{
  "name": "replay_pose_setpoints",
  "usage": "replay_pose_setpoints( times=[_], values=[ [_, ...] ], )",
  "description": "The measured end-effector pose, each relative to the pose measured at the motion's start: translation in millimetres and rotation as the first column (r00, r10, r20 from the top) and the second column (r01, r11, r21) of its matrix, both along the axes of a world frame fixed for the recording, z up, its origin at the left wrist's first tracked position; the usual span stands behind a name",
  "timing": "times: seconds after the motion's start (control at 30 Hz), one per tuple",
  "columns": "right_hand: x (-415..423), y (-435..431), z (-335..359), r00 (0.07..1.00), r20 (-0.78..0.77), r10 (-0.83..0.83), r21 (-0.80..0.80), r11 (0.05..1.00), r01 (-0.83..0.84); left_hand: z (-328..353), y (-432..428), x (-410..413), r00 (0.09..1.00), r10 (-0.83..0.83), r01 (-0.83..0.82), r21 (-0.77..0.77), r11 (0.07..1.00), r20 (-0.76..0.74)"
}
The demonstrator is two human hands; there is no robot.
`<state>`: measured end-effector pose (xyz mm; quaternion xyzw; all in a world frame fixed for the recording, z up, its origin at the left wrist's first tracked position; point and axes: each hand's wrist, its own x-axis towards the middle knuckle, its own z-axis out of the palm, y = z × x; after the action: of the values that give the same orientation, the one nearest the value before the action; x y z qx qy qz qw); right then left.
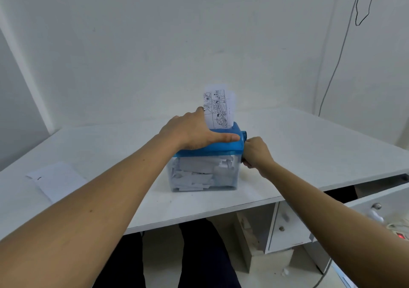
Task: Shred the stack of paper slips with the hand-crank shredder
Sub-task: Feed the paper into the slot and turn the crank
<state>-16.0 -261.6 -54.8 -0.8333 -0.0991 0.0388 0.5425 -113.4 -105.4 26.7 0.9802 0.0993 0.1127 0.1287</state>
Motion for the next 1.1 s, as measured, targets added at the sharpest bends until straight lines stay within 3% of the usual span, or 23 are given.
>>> replay_pose_setpoints(
  times=[0.23,0.47,0.63,0.77,0.9,1.1],
  values=[
    [-51,-29,6,0.986,0.114,0.121,-0.112,0.988,-0.108,6,-4,-5,0.996,-0.090,0.090,-0.004,0.996,-0.015],
    [-63,-56,56,0.932,0.195,0.304,0.195,0.920,-0.341,5,-2,-3,0.995,-0.093,0.092,-0.043,0.995,-0.022],
    [-26,-23,79,0.968,0.206,0.142,0.336,0.919,-0.206,4,-1,-2,0.996,-0.090,0.090,-0.029,0.996,-0.013],
    [12,-7,98,0.980,0.189,0.063,0.049,0.996,-0.073,4,-1,-2,0.994,-0.104,0.104,-0.020,0.994,-0.017],
    [39,13,75,0.983,0.186,0.003,0.004,1.000,-0.004,4,-2,-3,0.994,-0.111,0.111,-0.016,0.994,-0.006],
    [27,11,20,1.000,-0.027,0.002,-0.067,0.998,-0.004,5,-3,-5,0.995,-0.097,0.097,-0.008,0.995,-0.002]
  ],
)
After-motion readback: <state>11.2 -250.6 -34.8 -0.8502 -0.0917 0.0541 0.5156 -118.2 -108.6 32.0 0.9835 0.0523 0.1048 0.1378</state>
